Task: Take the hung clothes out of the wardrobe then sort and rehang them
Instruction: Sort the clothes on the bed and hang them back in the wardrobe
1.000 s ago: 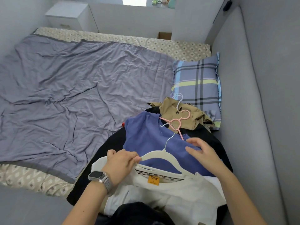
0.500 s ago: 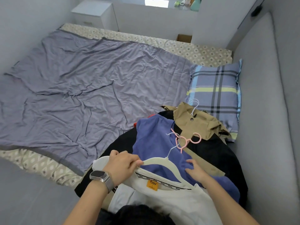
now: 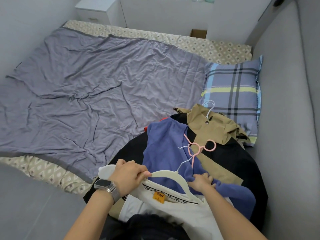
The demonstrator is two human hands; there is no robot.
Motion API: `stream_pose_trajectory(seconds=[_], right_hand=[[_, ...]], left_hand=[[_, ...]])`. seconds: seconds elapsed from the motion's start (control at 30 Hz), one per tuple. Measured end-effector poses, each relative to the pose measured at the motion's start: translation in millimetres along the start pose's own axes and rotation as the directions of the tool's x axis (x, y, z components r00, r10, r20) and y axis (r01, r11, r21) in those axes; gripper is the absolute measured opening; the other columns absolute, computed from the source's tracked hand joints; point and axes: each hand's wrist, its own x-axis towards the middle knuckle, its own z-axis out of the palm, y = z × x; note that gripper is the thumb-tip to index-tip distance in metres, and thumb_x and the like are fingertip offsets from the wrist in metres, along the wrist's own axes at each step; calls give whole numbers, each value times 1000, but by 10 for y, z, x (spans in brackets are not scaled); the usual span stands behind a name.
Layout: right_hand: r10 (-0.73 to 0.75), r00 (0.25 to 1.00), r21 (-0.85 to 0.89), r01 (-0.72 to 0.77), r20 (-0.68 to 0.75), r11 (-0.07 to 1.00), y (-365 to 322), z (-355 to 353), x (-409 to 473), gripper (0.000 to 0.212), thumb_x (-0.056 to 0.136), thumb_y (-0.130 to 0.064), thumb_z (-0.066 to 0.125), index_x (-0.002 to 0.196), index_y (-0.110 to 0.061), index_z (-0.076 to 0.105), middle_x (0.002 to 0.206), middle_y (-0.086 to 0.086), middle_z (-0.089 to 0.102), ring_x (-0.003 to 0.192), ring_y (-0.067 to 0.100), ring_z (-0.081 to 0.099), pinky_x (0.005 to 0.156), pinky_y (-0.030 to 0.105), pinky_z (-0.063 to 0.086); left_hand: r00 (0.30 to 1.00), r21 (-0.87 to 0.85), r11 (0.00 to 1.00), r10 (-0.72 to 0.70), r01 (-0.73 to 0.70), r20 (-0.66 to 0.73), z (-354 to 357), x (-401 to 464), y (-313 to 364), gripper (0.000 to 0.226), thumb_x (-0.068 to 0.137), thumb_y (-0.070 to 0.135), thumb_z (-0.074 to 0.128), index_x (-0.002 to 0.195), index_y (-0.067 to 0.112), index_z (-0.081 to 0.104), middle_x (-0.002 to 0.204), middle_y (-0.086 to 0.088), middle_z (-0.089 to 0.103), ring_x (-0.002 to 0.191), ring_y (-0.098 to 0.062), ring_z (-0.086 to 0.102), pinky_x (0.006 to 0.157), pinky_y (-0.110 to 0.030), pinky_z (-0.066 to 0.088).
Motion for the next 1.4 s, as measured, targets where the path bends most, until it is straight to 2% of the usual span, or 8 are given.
stream_pose_trajectory(seconds=[0.1,0.23,0.27,0.33,0.43,0.67,1.17,1.4], right_hand=[[-102,990,465,45,98,884,0,-18,-45,34,80,-34,61,112,-21,55,121,13,57,107,26,52,104,40,40],[562,787,967,195,-255,165,186,-33,236,40,88,-27,46,112,1,61,97,19,63,82,37,60,80,46,49],[316,939,991,136,-135,19,301,-101,37,48,81,-24,54,122,1,56,103,17,61,87,36,58,82,45,46],[-216,976,961,94,-37,259,498,-376,-157,71,62,-1,60,132,-3,49,112,12,61,99,32,58,90,45,46],[-244,969,841,96,43,532,544,-540,-319,56,72,17,50,123,-6,57,113,10,63,102,29,56,89,40,48],[-295,903,713,428,-311,555,599,-493,-692,24,78,-21,75,77,-1,61,71,15,67,71,29,64,70,42,52],[-626,766,701,526,-146,481,473,-402,-1690,49,65,-54,68,38,-21,44,40,-6,34,41,7,26,44,21,22],[-654,726,557,639,-210,531,278,-305,-2104,54,64,-58,67,36,-21,40,41,-8,29,42,7,23,47,24,20]], left_hand=[[1000,-11,1000,-6,6,-12,8,-28,-52,31,97,48,31,85,35,58,82,16,59,86,-5,48,87,-30,26],[1000,-49,999,0,0,-5,-13,-6,-67,35,94,57,27,82,37,54,79,16,57,86,-4,49,87,-30,25],[1000,-53,999,7,-7,2,-23,7,-65,37,90,62,28,82,37,53,75,16,55,85,-5,49,85,-29,25],[999,-39,999,33,-33,10,-46,35,-52,50,71,78,24,81,39,52,69,17,51,82,-3,48,81,-28,25],[999,3,999,47,-48,22,-53,68,-30,64,47,87,16,76,40,49,67,19,47,81,-2,47,80,-27,24],[992,-17,996,88,-90,-88,-89,89,16,75,41,96,17,71,37,52,70,18,49,78,1,45,80,-26,26],[881,-203,916,242,-345,-407,-198,-22,-191,41,63,75,52,53,39,37,140,20,37,109,-4,38,88,-34,35],[790,-183,873,297,-453,-536,-298,-275,-444,48,69,79,47,60,33,38,83,24,49,88,3,38,76,-30,37]])
